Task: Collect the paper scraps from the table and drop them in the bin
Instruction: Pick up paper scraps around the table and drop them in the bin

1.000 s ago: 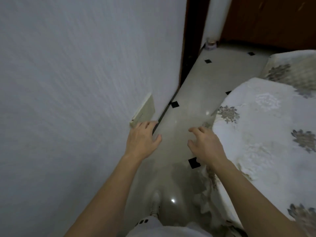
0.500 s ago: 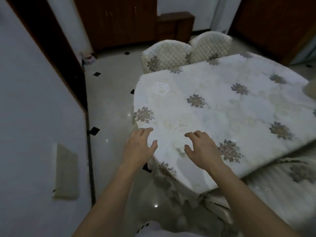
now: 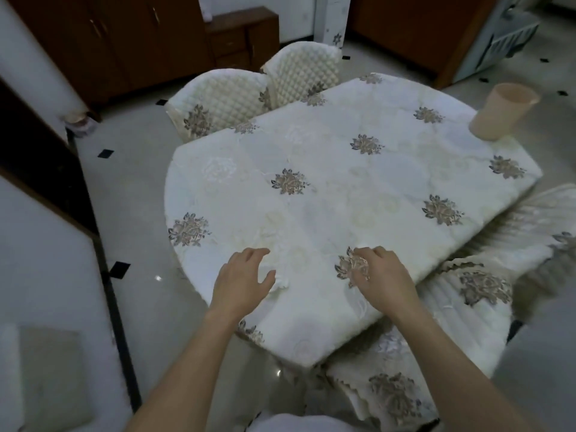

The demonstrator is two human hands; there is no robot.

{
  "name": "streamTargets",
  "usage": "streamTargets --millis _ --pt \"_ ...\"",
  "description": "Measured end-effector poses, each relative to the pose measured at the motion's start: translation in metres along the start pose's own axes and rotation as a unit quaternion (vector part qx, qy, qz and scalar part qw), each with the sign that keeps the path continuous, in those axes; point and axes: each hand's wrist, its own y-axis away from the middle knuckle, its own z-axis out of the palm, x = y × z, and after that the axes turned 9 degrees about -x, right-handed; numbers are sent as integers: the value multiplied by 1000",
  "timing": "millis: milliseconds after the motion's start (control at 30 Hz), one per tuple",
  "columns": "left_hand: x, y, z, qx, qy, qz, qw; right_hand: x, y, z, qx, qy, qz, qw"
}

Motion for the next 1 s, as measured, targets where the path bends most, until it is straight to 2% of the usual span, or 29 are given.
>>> streamTargets --millis 267,467,667,867,1000 --pt "-8 -24 35 -86 -12 -58 995 53 -53 17 -46 2 8 999" --pt "-22 -31 55 -142 -42 -89 985 71 -93 32 -85 -5 48 995" --pt "-27 -36 76 -158 -67 -61 983 76 -105 53 -92 0 111 989" --pt "-29 -46 87 -134 -62 -25 989 79 -114 66 -73 18 121 990" --pt "-35 -50 93 -111 -22 -16 993 82 -120 72 -46 29 114 992"
